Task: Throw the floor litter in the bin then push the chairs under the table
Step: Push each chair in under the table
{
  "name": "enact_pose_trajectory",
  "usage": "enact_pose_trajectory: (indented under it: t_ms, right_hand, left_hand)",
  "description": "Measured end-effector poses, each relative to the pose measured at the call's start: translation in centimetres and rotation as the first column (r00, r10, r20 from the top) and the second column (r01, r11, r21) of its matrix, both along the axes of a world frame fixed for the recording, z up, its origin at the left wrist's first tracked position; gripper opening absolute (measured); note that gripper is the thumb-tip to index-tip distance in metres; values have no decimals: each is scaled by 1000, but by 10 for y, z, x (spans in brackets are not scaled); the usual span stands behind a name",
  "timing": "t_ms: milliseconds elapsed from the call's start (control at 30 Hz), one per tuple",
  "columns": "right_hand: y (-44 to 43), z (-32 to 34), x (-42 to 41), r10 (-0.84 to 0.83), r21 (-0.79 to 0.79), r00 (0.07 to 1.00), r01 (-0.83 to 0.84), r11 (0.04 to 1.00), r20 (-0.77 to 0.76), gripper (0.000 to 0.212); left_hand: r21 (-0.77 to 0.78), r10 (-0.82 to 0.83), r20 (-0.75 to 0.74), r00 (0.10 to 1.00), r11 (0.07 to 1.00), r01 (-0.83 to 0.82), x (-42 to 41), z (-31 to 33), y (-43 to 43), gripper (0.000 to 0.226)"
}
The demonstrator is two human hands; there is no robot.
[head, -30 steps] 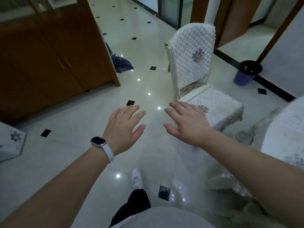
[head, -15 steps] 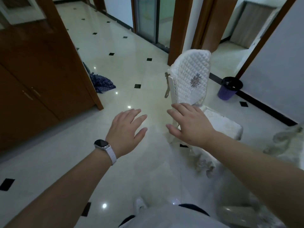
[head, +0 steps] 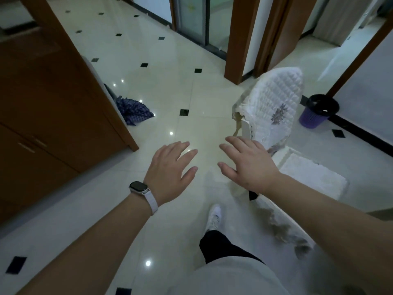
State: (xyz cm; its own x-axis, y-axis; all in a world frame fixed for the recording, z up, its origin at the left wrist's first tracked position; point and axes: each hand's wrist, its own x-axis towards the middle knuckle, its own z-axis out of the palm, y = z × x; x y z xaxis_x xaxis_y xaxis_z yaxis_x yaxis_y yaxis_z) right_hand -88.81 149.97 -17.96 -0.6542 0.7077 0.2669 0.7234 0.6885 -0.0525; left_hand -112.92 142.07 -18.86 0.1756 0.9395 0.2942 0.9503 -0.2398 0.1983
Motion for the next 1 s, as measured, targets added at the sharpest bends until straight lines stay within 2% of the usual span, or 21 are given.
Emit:
enact_pose_trajectory:
  t_ms: [200, 300, 500, 600, 800, 1000]
  right_hand:
    - [116, -12, -46, 24, -65, 999, -25, 998, -21, 54]
    - [178, 2, -53, 23, -37, 997, -26, 999, -73, 53]
    - [276, 19, -54, -23, -48, 999, 22, 999, -26, 55]
    - [306, 18, -55, -58, -26, 998, 58, 998, -15, 53]
    - [373, 7, -75, -138, -52, 990, 139, 989, 18, 51]
    - [451, 7, -105, -299, -70, 943, 311, 948, 144, 54]
  left_hand:
    - [-46, 31, -81, 996, 998, -35, -42, 11, 113, 47]
    - [-24, -5, -120, 993, 1000, 2, -52, 20, 174, 45]
    - [-17, -22, -136, 991, 1000, 20, -62, 26, 274, 47]
    - [-5, -79, -157, 984, 997, 79, -69, 26, 316, 47]
    - [30, -180, -108, 978, 982, 184, -95, 14, 408, 45]
    - [41, -338, -74, 938, 939, 342, -134, -8, 529, 47]
